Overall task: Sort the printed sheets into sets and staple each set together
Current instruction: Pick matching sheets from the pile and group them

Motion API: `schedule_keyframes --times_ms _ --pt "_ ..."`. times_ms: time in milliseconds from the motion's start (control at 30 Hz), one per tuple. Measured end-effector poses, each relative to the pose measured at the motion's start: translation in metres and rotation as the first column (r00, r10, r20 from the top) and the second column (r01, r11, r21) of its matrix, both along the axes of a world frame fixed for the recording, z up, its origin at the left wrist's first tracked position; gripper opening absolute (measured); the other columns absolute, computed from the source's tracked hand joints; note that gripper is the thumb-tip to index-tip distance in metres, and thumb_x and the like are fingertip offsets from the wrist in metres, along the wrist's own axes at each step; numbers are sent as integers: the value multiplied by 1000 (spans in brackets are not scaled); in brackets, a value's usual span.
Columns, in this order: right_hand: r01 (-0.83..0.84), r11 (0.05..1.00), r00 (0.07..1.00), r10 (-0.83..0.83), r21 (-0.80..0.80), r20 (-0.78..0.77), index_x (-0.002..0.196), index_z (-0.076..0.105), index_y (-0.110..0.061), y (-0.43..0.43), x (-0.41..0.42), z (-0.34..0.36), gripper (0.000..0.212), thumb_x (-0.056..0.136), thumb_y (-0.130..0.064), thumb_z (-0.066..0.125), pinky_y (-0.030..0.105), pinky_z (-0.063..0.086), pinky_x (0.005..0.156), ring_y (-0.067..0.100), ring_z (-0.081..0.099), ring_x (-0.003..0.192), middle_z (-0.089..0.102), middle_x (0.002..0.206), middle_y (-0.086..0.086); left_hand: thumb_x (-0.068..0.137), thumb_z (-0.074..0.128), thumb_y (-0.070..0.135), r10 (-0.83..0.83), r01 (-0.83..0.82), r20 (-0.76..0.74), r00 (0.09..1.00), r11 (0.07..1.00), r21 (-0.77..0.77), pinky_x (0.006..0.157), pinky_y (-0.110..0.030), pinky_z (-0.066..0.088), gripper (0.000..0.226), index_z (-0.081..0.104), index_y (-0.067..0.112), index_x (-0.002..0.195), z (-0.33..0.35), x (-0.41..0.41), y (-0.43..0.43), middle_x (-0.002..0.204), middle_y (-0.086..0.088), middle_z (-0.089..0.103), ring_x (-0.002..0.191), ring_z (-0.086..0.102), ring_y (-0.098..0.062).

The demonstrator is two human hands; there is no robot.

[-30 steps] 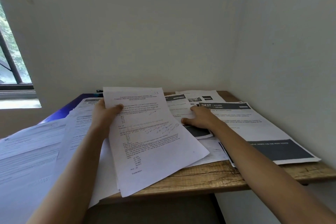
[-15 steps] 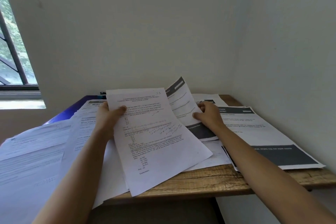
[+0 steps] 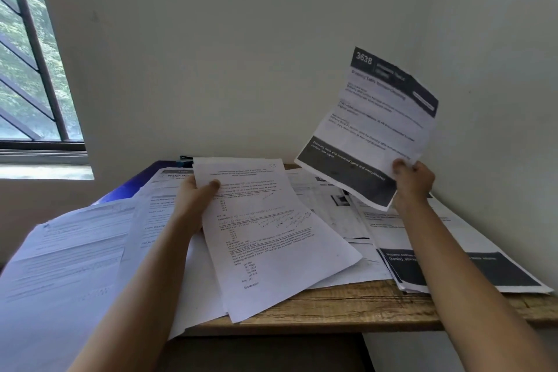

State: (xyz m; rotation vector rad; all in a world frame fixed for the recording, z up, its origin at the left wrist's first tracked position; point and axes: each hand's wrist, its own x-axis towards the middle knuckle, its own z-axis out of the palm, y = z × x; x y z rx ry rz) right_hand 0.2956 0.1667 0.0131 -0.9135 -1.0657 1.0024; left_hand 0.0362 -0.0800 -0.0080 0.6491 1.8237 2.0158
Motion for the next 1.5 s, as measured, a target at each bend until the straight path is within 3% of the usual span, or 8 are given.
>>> schedule_keyframes --times_ms 100,200,367,467,733,1000,1267,1500 --pt "-166 985 986 167 -51 21 63 53 -18 -3 2 -1 31 86 1 61 31 48 72 15 52 63 52 67 -3 100 49 12 -9 9 -6 1000 1000 -15 59 -35 53 6 53 14 104 1 3 0 89 -8 65 73 64 -23" --pt "-367 925 926 373 -95 54 88 66 -7 -9 -8 -4 9 87 1 62 35 54 80 20 62 76 65 85 5 103 41 16 -30 30 14 999 1000 -7 59 -34 52 12 53 15 101 5 7 2 87 -7 64 72 63 -23" --pt "-540 835 818 550 -104 169 112 63 2 -25 -30 -15 23 89 0 60 35 53 87 22 65 88 66 111 15 106 32 27 -86 85 75 993 996 23 54 -34 55 25 54 14 110 8 8 1 89 -7 65 75 64 -22" --pt "-572 815 757 568 -94 324 113 62 -2 -39 -39 -20 23 90 -3 61 25 53 81 19 64 92 66 110 9 106 32 30 -96 93 75 992 995 43 56 -33 58 28 54 18 95 9 11 0 87 -7 65 73 64 -22" --pt "-636 769 641 575 -69 508 119 54 -5 -58 -55 -34 29 90 -6 62 38 50 96 23 62 106 63 117 9 104 37 37 -78 75 46 996 996 53 79 -44 56 31 58 18 91 11 14 1 91 -8 67 80 66 -24" --pt "-760 644 470 635 -84 614 120 55 -12 -67 -58 -40 39 85 -17 71 32 56 85 16 67 99 69 111 2 93 59 5 -151 152 -14 988 986 68 67 -35 61 14 59 14 103 2 9 1 105 -13 70 85 71 -24" --pt "-372 928 744 290 13 602 93 69 -8 -21 -51 -15 13 83 -16 71 29 48 80 20 63 91 70 93 5 91 60 3 -102 102 12 995 993 52 66 -38 61 18 56 16 103 0 3 2 104 -12 69 85 70 -26" --pt "-239 961 248 200 -140 948 118 56 5 23 -45 13 48 91 -34 61 24 35 68 32 58 108 61 121 19 91 58 -1 -85 84 5 996 993 80 68 -39 60 19 56 16 98 -1 3 3 105 -14 67 85 68 -27"
